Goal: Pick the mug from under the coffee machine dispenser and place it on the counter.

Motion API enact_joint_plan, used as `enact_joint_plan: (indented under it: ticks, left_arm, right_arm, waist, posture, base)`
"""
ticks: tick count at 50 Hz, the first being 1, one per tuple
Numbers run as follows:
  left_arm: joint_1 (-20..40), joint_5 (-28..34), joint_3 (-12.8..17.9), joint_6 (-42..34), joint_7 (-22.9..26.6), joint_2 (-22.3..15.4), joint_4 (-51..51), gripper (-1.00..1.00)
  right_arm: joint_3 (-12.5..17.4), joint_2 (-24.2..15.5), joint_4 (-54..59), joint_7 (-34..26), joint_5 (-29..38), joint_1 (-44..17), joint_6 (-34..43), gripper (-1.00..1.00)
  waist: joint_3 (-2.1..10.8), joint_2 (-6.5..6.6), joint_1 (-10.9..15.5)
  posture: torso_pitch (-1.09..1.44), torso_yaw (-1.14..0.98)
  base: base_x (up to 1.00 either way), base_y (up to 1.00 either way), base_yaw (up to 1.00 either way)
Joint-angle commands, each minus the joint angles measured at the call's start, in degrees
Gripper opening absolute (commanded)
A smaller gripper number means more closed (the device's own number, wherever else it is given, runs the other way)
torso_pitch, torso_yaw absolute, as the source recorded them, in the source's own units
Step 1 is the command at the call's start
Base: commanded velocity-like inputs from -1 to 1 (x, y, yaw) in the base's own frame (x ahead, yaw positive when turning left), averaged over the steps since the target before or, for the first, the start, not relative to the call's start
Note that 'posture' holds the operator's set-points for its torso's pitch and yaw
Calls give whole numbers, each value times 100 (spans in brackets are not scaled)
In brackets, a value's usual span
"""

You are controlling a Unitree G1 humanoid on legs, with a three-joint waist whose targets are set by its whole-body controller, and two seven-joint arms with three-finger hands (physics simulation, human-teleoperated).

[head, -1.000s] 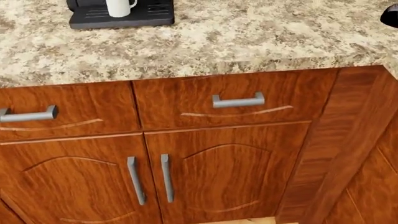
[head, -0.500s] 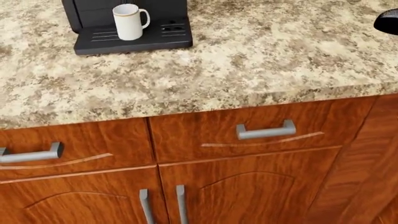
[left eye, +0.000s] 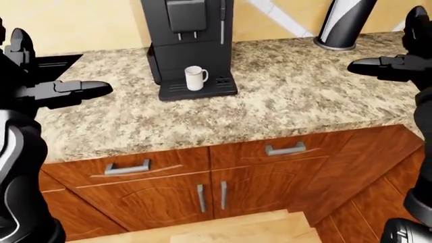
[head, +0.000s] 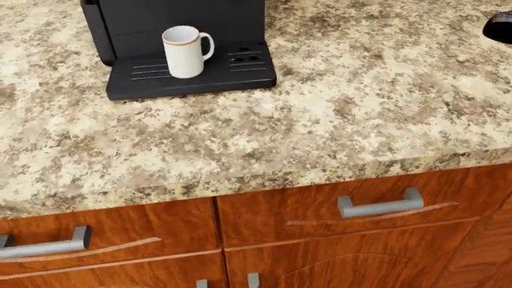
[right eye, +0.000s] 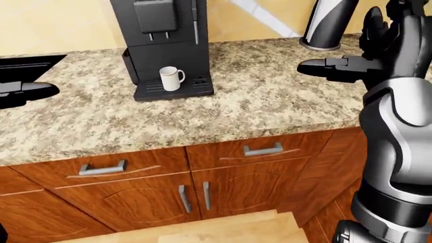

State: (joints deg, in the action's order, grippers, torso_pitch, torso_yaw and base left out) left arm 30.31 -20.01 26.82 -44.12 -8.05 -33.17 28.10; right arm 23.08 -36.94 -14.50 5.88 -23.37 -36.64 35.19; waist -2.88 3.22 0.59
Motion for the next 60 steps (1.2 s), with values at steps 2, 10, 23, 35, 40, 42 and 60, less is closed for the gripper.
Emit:
enact_joint_plan:
  ticks: [2, 10, 23, 35, 40, 42, 60]
  left_arm:
    - [195, -18, 18, 169, 22, -107, 213, 100]
    - [199, -24, 27, 167, 19, -118, 213, 100]
    - [247, -66, 24, 111, -13, -142, 240, 100]
    - [236, -96, 17, 64, -28, -147, 298, 100]
    - [233, -69, 30, 0, -38, -175, 322, 100]
    - [284, -61, 27, -134, -81, -206, 382, 100]
    - [359, 474, 132, -1415, -1285, -169, 1031, 100]
  right_arm:
    - [204, -173, -167, 47, 30, -209, -187, 100]
    - [208, -198, -141, 58, 18, -205, -200, 100]
    - [220, -247, -103, 62, -1, -236, -205, 100]
    - [247, -247, -102, 139, -79, -237, -193, 100]
    - [234, -279, -119, 156, -126, -243, -185, 100]
    - [226, -294, -130, 166, -105, -234, -154, 100]
    - [207, -366, 65, 229, 167, -323, -140, 100]
  waist:
    - [170, -31, -38]
    - [118, -526, 35]
    - [63, -108, -106]
    - [-2, -601, 29]
    - [82, -388, -1]
    - [89, -363, -15]
    - [48, -309, -87]
  posture:
    - [0, 0]
    - [0, 0]
    - [0, 0]
    - [0, 0]
    - [0, 0]
    - [0, 0]
    - [0, 0]
  base:
    - [15, 0, 0]
    - [17, 0, 0]
    - [18, 0, 0]
    - [7, 0, 0]
    - [0, 0, 0]
    - [0, 0, 0]
    - [0, 0, 0]
